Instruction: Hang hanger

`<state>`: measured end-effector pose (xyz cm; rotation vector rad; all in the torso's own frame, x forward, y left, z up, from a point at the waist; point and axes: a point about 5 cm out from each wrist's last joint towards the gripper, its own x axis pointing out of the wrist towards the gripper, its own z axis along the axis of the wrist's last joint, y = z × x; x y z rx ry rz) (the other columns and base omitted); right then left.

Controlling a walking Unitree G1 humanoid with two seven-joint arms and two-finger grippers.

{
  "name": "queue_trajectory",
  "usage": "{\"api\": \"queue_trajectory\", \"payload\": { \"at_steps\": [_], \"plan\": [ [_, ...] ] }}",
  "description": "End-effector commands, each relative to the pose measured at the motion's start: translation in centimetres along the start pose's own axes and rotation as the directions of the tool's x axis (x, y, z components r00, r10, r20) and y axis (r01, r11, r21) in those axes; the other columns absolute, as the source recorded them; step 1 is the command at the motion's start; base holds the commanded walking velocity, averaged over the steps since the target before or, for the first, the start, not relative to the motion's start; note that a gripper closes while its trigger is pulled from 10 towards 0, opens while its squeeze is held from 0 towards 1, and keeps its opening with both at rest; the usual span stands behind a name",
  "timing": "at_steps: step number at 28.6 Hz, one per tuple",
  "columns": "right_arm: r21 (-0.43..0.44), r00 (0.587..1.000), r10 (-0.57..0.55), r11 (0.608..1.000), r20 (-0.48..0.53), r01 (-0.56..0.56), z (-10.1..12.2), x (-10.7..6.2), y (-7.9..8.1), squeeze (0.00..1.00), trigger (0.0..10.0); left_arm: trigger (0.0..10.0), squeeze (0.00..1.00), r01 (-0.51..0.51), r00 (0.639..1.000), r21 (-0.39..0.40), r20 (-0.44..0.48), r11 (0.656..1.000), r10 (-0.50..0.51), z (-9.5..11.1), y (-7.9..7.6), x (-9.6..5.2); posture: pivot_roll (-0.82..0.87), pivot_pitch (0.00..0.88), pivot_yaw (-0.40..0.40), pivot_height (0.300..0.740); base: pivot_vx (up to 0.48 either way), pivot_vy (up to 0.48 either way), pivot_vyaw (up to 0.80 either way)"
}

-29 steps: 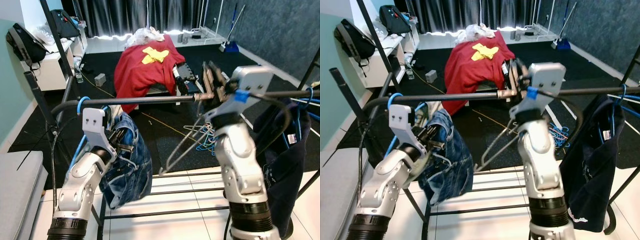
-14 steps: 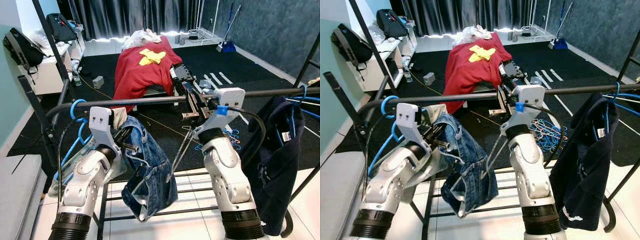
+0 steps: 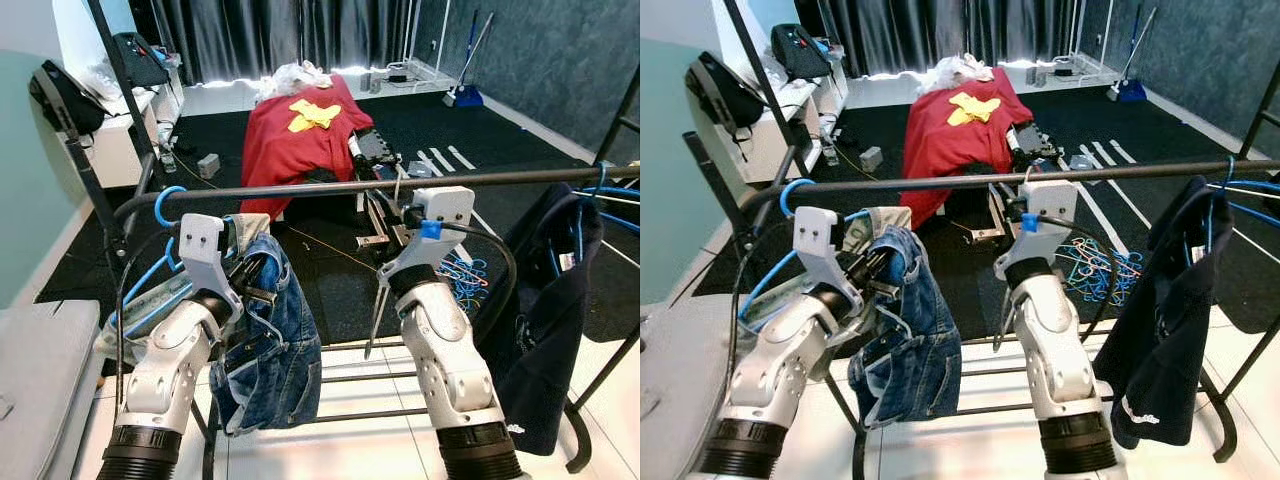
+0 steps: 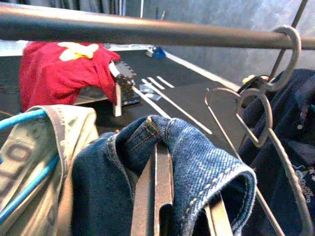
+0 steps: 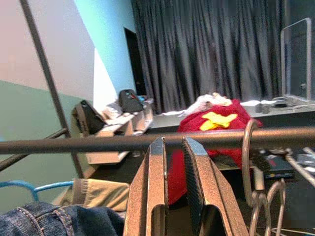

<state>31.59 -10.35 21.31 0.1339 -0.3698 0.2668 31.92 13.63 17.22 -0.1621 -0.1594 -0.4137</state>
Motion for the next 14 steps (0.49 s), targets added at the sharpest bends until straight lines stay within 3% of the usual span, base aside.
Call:
{"api": "queue_trajectory", "payload": {
  "at_steps": [1,8,14],
  "plan": [
    [-0.007,1.0,-0.003,1.0,-0.016,0.003,-0.4,-0.2,-0.1,0.0,10.0,10.0,0.0,0.016,1.0,0.002,0.023,1.0,-0.016,0.5,-0.2,0.2,-0.04,0.0,0.051,0.74,-0.341,0.0,0.0],
    [0.012,1.0,0.006,1.0,-0.027,-0.006,-0.7,-0.3,0.1,0.0,10.0,10.0,0.0,0.017,1.0,0.007,0.018,1.0,-0.017,0.4,-0.2,-0.1,-0.02,0.0,0.047,0.74,-0.339,0.0,0.0],
    [0.023,0.996,0.056,0.998,-0.069,-0.054,-1.7,-0.3,1.2,0.0,10.0,10.0,0.0,0.006,1.0,0.014,-0.008,1.0,-0.006,-0.1,0.2,-0.8,-0.02,0.0,0.049,0.74,-0.304,0.0,0.0]
  ]
}}
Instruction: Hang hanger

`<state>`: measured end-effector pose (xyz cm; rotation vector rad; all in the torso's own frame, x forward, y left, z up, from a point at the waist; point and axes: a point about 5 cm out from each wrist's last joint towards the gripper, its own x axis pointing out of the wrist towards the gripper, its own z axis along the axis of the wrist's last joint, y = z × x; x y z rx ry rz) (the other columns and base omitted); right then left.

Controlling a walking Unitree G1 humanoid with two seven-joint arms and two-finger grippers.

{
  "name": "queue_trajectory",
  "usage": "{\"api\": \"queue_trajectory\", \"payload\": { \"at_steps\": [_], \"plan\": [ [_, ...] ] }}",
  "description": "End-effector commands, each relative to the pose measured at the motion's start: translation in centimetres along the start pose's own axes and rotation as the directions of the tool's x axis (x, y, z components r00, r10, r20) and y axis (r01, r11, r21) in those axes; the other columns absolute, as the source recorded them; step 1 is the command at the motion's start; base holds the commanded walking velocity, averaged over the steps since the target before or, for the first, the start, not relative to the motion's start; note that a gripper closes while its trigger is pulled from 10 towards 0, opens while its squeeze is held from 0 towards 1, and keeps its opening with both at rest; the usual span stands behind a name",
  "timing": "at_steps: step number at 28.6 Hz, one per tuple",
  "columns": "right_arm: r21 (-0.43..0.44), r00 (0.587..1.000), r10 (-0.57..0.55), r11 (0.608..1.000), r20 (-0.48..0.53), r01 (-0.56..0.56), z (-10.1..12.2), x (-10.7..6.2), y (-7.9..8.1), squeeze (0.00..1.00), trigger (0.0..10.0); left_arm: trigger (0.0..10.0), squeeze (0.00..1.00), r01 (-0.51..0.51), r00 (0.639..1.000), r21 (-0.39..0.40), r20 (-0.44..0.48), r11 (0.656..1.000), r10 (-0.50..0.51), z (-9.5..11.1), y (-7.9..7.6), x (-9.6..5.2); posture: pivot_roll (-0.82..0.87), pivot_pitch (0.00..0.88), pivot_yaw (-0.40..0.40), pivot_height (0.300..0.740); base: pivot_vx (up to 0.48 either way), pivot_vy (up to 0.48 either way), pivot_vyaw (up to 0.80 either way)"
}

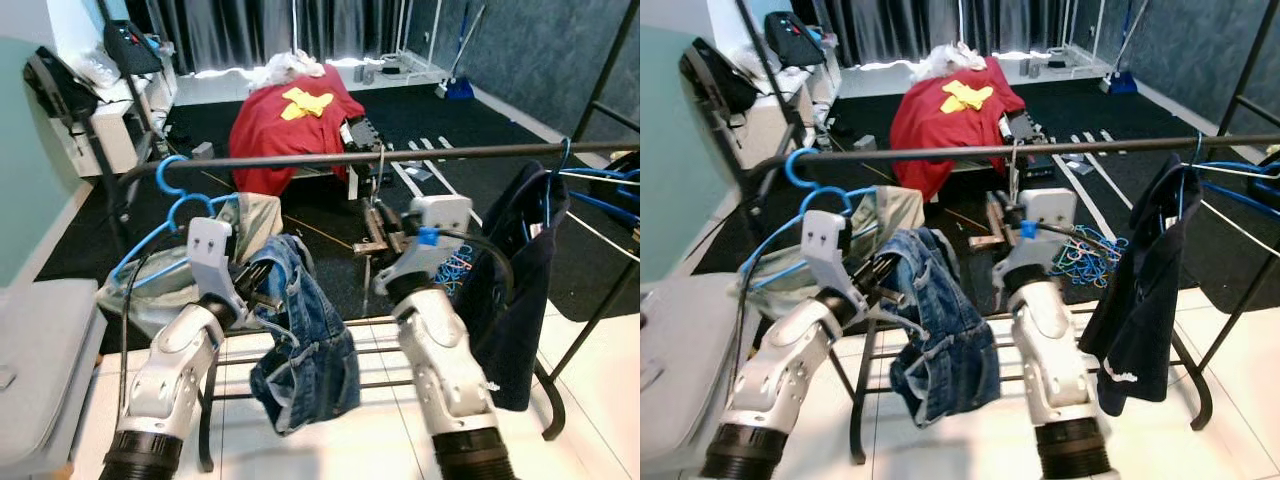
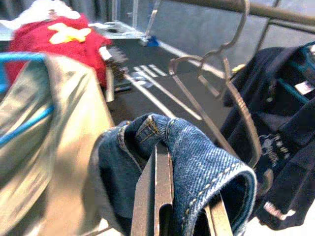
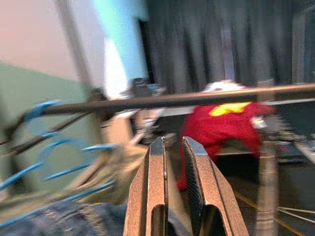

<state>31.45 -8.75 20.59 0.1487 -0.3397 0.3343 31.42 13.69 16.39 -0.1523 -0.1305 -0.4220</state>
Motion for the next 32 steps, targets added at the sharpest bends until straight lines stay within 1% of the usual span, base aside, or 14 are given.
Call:
{"api": "queue_trajectory", "payload": {
  "at_steps": [1,10,14,17,18,19,21,23,25,26,28,29,31,32],
  "plan": [
    [-0.011,0.999,-0.004,1.0,-0.045,0.003,-0.8,-0.4,-0.3,0.0,10.0,10.0,0.0,-0.001,1.0,0.009,0.017,1.0,0.001,0.5,0.3,-0.2,-0.02,0.0,0.05,0.74,-0.289,0.0,0.0],
    [-0.027,0.998,-0.005,1.0,-0.066,0.003,-1.1,-0.8,-0.5,0.0,10.0,10.0,0.0,0.007,1.0,0.016,-0.022,1.0,-0.006,-0.6,0.2,-0.3,-0.03,0.0,0.06,0.74,-0.29,0.0,0.0],
    [-0.051,0.984,0.017,0.998,-0.179,-0.026,-3.1,-1.5,-0.6,0.0,10.0,10.0,0.0,0.016,0.995,0.031,-0.098,0.999,-0.013,-2.7,0.3,-0.8,-0.03,0.0,0.068,0.74,-0.281,0.0,0.0],
    [-0.016,0.947,0.02,1.0,-0.322,-0.027,-7.3,-3.4,-1.0,0.0,10.0,10.0,0.0,0.004,0.974,0.0,-0.225,1.0,-0.004,-6.2,0.5,-1.6,-0.02,0.002,0.064,0.74,-0.165,0.0,0.0],
    [-0.016,0.947,0.02,1.0,-0.322,-0.027,-7.3,-3.4,-1.0,0.0,10.0,10.0,0.0,0.004,0.974,0.0,-0.225,1.0,-0.004,-6.2,0.5,-1.6,-0.02,0.002,0.064,0.74,0.0,0.0,0.0],
    [-0.019,0.929,0.015,1.0,-0.369,-0.024,-8.7,-4.1,-1.3,0.0,10.0,10.0,0.0,-0.008,0.968,-0.006,-0.252,1.0,0.006,-7.1,0.6,-1.7,-0.03,0.004,0.067,0.74,0.0,0.0,0.0],
    [-0.019,0.929,0.015,1.0,-0.369,-0.024,-8.7,-4.1,-1.3,0.0,10.0,10.0,0.0,-0.008,0.968,-0.006,-0.252,1.0,0.006,-7.1,0.6,-1.7,-0.03,0.004,0.067,0.74,0.0,0.0,0.0],
    [-0.027,0.868,-0.033,0.999,-0.495,0.023,-11.7,-6.1,-2.7,0.0,10.0,10.0,0.0,-0.036,0.957,-0.026,-0.29,0.999,0.027,-8.3,0.6,-2.0,-0.03,0.007,0.072,0.74,-0.12,0.0,0.0],
    [-0.027,0.868,-0.033,0.999,-0.495,0.023,-11.7,-6.1,-2.7,0.0,10.0,10.0,0.0,-0.036,0.957,-0.026,-0.29,0.999,0.027,-8.3,0.6,-2.0,-0.03,0.007,0.072,0.74,-0.24,0.0,0.0],
    [-0.03,0.839,-0.061,0.998,-0.541,0.053,-12.9,-7.0,-3.3,0.0,10.0,10.0,0.0,-0.046,0.953,-0.037,-0.301,0.998,0.033,-8.6,0.6,-2.2,-0.03,0.007,0.072,0.74,-0.24,0.0,0.0],
    [-0.03,0.839,-0.061,0.998,-0.541,0.053,-12.9,-7.0,-3.3,0.0,10.0,10.0,0.0,-0.046,0.953,-0.037,-0.301,0.998,0.033,-8.6,0.6,-2.2,-0.03,0.007,0.072,0.74,-0.24,0.0,0.0],
    [-0.032,0.802,-0.09,0.996,-0.59,0.087,-14.1,-8.0,-3.7,0.0,10.0,10.0,0.0,-0.065,0.944,-0.038,-0.325,0.997,0.049,-9.2,0.8,-2.5,-0.03,0.007,0.071,0.74,0.0,0.0,0.0],
    [-0.032,0.802,-0.09,0.996,-0.59,0.087,-14.1,-8.0,-3.7,0.0,10.0,10.0,0.0,-0.065,0.944,-0.038,-0.325,0.997,0.049,-9.2,0.8,-2.5,-0.03,0.007,0.071,0.74,0.0,0.0,0.0],
    [-0.024,0.77,-0.105,0.993,-0.629,0.116,-15.0,-8.7,-3.8,0.0,10.0,10.0,0.0,-0.103,0.925,-0.026,-0.369,0.994,0.086,-10.2,1.3,-2.9,-0.02,0.007,0.067,0.74,0.0,0.0,0.0]
  ]
}}
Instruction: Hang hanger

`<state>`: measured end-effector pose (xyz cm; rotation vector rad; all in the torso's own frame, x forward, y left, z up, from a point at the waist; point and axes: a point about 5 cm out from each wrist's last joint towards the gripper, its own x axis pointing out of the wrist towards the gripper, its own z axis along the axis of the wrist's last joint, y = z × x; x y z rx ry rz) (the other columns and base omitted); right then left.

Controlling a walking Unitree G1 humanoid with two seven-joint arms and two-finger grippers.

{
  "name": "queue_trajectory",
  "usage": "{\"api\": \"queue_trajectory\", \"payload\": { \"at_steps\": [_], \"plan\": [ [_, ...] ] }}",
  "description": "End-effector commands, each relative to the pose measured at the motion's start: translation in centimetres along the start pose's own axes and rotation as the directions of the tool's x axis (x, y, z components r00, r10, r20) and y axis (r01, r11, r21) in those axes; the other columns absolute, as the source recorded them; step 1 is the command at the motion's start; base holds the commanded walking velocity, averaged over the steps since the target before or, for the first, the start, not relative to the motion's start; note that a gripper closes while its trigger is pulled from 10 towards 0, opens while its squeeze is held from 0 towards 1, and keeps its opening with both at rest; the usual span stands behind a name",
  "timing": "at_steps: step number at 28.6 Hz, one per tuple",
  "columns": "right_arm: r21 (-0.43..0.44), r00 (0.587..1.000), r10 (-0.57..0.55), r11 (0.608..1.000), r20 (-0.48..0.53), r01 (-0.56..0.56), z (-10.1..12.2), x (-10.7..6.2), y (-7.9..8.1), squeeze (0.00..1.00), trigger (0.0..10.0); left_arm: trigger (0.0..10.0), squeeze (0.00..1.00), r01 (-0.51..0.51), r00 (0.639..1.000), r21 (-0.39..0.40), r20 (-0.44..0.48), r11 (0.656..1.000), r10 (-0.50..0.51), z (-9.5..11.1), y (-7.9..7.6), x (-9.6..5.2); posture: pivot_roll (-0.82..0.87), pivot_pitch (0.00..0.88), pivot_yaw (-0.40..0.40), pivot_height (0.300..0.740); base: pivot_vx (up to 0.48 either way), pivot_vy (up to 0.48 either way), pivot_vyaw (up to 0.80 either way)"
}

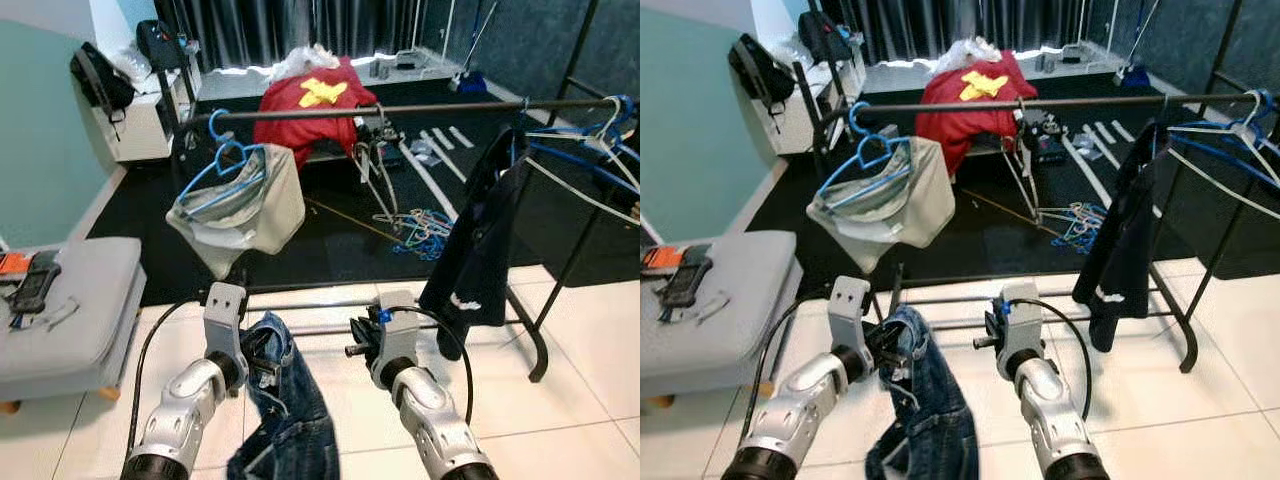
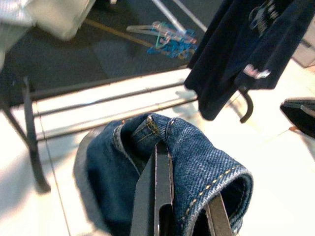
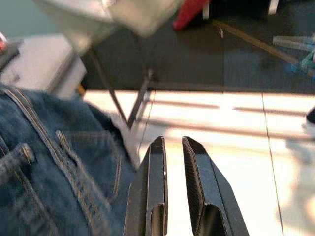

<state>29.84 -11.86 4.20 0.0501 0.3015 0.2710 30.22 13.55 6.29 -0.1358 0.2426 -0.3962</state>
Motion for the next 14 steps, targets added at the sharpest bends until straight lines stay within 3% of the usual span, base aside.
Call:
{"api": "queue_trajectory", "payload": {
  "at_steps": [1,3,6,8,9,14],
  "plan": [
    [0.034,0.997,-0.029,0.999,-0.078,0.031,-1.8,0.1,-0.1,0.0,10.0,10.0,0.0,-0.115,0.991,0.001,-0.069,0.993,0.115,-1.9,1.6,-0.3,-0.02,0.01,0.054,0.74,0.0,0.0,0.0],
    [0.034,0.997,-0.029,0.999,-0.078,0.031,-1.8,0.1,-0.1,0.0,10.0,10.0,0.0,-0.115,0.991,0.001,-0.069,0.993,0.115,-1.9,1.6,-0.3,-0.02,0.01,0.054,0.74,0.0,0.0,0.0],
    [0.027,0.994,-0.032,0.999,-0.106,0.035,-2.3,0.2,0.1,0.0,10.0,10.0,0.0,-0.202,0.972,-0.005,-0.124,0.979,0.2,-3.3,2.5,-0.6,-0.02,0.012,0.052,0.74,0.0,0.0,0.0],
    [-0.095,0.995,-0.004,0.995,-0.096,-0.005,-2.3,0.3,0.5,0.0,10.0,10.0,0.0,-0.266,0.959,-0.017,-0.107,0.964,0.263,-3.2,3.3,-0.9,-0.02,0.015,0.057,0.74,0.0,0.0,0.0],
    [-0.095,0.995,-0.004,0.995,-0.096,-0.005,-2.3,0.3,0.5,0.0,10.0,10.0,0.0,-0.266,0.959,-0.017,-0.107,0.964,0.263,-3.2,3.3,-0.9,-0.02,0.015,0.057,0.74,0.0,0.0,0.0],
    [-0.115,0.996,0.002,0.993,-0.089,-0.012,-2.4,0.3,0.7,0.0,10.0,10.0,0.0,-0.29,0.954,-0.051,-0.099,0.956,0.284,-3.1,3.8,-1.3,-0.02,0.015,0.06,0.74,0.0,0.0,0.8]
  ]
}}
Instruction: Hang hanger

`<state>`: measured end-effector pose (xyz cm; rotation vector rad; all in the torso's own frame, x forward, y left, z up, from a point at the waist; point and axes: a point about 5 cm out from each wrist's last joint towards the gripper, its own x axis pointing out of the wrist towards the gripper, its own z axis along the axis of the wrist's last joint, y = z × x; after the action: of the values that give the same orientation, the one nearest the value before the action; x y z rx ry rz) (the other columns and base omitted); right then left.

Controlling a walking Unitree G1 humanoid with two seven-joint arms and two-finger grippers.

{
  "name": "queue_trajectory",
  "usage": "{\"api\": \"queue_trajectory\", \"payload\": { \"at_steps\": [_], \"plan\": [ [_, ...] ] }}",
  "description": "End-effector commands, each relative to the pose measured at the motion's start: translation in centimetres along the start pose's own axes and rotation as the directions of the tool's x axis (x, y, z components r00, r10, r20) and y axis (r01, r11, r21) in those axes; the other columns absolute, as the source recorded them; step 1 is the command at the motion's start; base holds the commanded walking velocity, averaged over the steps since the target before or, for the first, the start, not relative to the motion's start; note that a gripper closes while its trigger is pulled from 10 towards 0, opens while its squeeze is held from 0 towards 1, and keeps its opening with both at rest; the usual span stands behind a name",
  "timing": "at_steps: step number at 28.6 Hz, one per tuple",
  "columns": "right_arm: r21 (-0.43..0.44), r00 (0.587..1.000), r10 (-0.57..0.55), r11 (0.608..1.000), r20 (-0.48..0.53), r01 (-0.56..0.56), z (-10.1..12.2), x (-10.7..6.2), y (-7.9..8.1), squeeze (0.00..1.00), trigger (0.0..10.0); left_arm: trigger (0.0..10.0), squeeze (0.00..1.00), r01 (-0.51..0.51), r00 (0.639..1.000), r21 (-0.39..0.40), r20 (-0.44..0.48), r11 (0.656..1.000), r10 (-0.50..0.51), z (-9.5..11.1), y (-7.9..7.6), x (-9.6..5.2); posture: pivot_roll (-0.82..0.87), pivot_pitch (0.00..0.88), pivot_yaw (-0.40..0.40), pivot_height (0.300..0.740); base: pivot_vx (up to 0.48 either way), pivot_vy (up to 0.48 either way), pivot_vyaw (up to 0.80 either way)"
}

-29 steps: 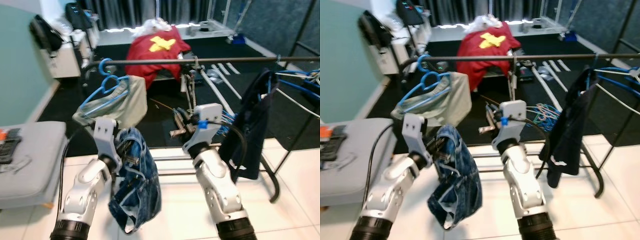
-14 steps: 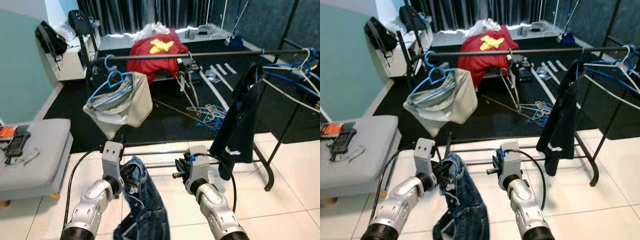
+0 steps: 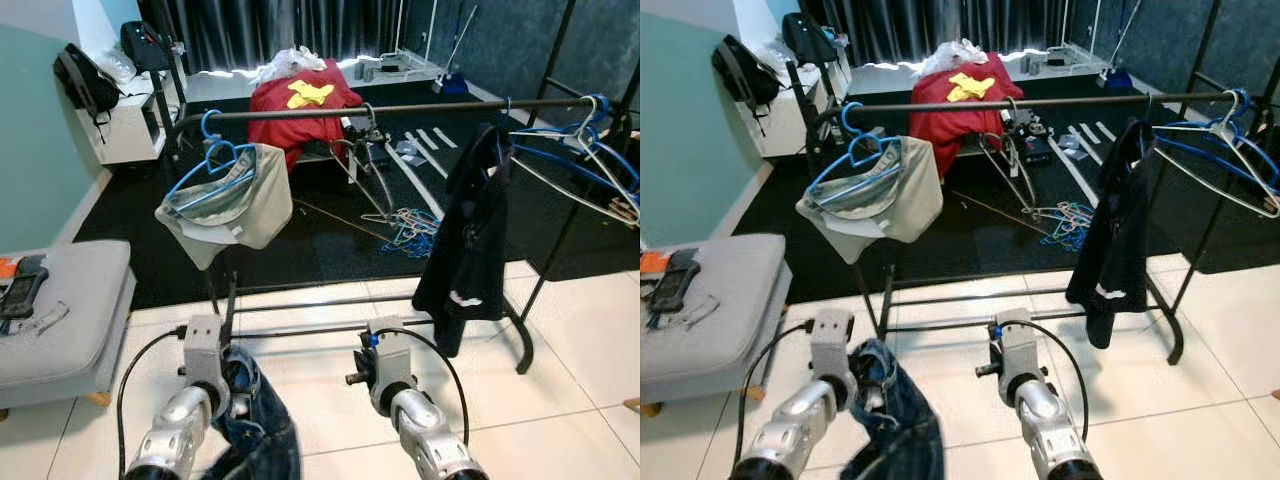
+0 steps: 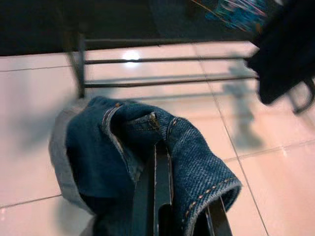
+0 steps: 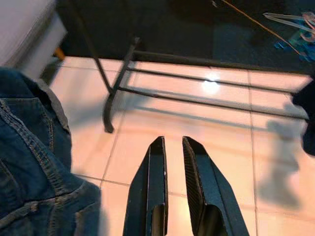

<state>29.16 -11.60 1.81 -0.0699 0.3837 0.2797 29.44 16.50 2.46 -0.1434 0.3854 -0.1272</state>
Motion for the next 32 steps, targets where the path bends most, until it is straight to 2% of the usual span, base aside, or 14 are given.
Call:
{"api": "queue_trajectory", "payload": {
  "at_steps": [1,3,6,10,12,13,14,19,22,26,29,30,31,32],
  "plan": [
    [-0.016,1.0,0.008,1.0,0.015,-0.007,0.2,0.1,0.5,0.0,10.0,10.0,0.0,-0.022,0.999,-0.02,0.024,1.0,0.023,0.5,0.8,-0.3,-0.01,0.017,0.06,0.74,0.0,0.0,0.8],
    [-0.019,1.0,0.005,1.0,0.021,-0.004,0.1,0.1,0.5,0.0,10.0,10.0,0.0,-0.022,1.0,-0.024,0.022,0.999,0.023,0.3,0.9,-0.4,-0.01,0.017,0.054,0.74,0.0,0.0,0.8],
    [-0.025,0.998,-0.008,1.0,0.069,0.01,0.5,0.2,0.1,0.0,10.0,10.0,0.0,-0.036,0.999,0.038,0.037,0.999,0.034,0.4,0.8,-0.4,-0.02,0.019,0.034,0.74,0.0,0.0,0.8],
    [-0.022,0.995,-0.024,0.999,0.098,0.027,0.9,0.3,-0.3,0.0,10.0,10.0,0.0,-0.068,0.993,0.052,0.103,0.996,0.063,1.1,0.6,-0.2,-0.02,0.018,0.028,0.74,0.0,0.0,0.8],
    [-0.007,0.993,-0.031,0.999,0.114,0.032,1.3,0.5,-0.6,0.0,10.0,10.0,0.0,-0.09,0.986,0.093,0.152,0.992,0.076,1.8,0.3,0.1,-0.03,0.021,0.027,0.74,0.0,0.0,0.8],
    [-0.007,0.993,-0.031,0.999,0.114,0.032,1.3,0.5,-0.6,0.0,10.0,10.0,0.0,-0.09,0.986,0.093,0.152,0.992,0.076,1.8,0.3,0.1,-0.03,0.021,0.027,0.74,0.0,0.0,0.8],
    [0.006,0.993,-0.027,1.0,0.117,0.026,1.6,0.7,-0.6,0.0,10.0,10.0,0.0,-0.044,0.983,0.042,0.179,0.998,0.036,2.2,-0.6,0.4,-0.03,0.026,0.024,0.74,0.0,0.0,0.8],
    [0.022,0.989,-0.046,0.999,0.144,0.043,2.2,0.9,-1.0,0.0,10.0,10.0,0.0,-0.03,0.969,0.027,0.246,0.999,0.023,3.6,-1.3,0.9,-0.06,0.04,0.031,0.74,0.0,0.0,0.8],
    [0.064,0.983,-0.062,0.997,0.174,0.052,2.6,0.8,-1.2,0.0,10.0,10.0,0.0,0.065,0.979,0.019,0.191,0.998,-0.068,3.4,-1.4,0.9,-0.07,0.044,0.065,0.74,0.0,0.0,0.8],
    [0.068,0.982,-0.064,0.996,0.18,0.053,2.6,0.9,-1.3,0.0,10.0,10.0,0.0,0.078,0.978,0.03,0.192,0.996,-0.083,3.3,-1.5,0.8,-0.07,0.044,0.065,0.74,0.0,0.0,0.8],
    [0.067,0.979,-0.07,0.996,0.19,0.058,2.6,0.7,-1.7,0.0,10.0,10.0,0.0,0.043,0.986,0.051,0.161,0.998,-0.051,2.9,-1.5,1.1,-0.08,0.033,0.073,0.74,0.0,0.0,0.8],
    [0.064,0.98,-0.072,0.996,0.184,0.062,2.4,0.7,-1.9,0.0,10.0,10.0,0.0,0.034,0.99,0.019,0.139,0.999,-0.037,2.6,-1.4,1.2,-0.08,0.024,0.073,0.74,0.0,0.0,0.8],
    [0.064,0.98,-0.072,0.996,0.184,0.062,2.4,0.7,-1.9,0.0,10.0,10.0,0.0,0.034,0.99,0.019,0.139,0.999,-0.037,2.6,-1.4,1.2,-0.08,0.024,0.073,0.74,0.0,0.0,0.8],
    [0.062,0.982,-0.072,0.996,0.177,0.062,2.2,0.6,-2.0,0.0,10.0,10.0,0.0,0.037,0.991,-0.022,0.126,0.999,-0.034,2.4,-1.5,1.3,-0.08,0.02,0.071,0.74,0.0,0.0,0.8]
  ]
}}
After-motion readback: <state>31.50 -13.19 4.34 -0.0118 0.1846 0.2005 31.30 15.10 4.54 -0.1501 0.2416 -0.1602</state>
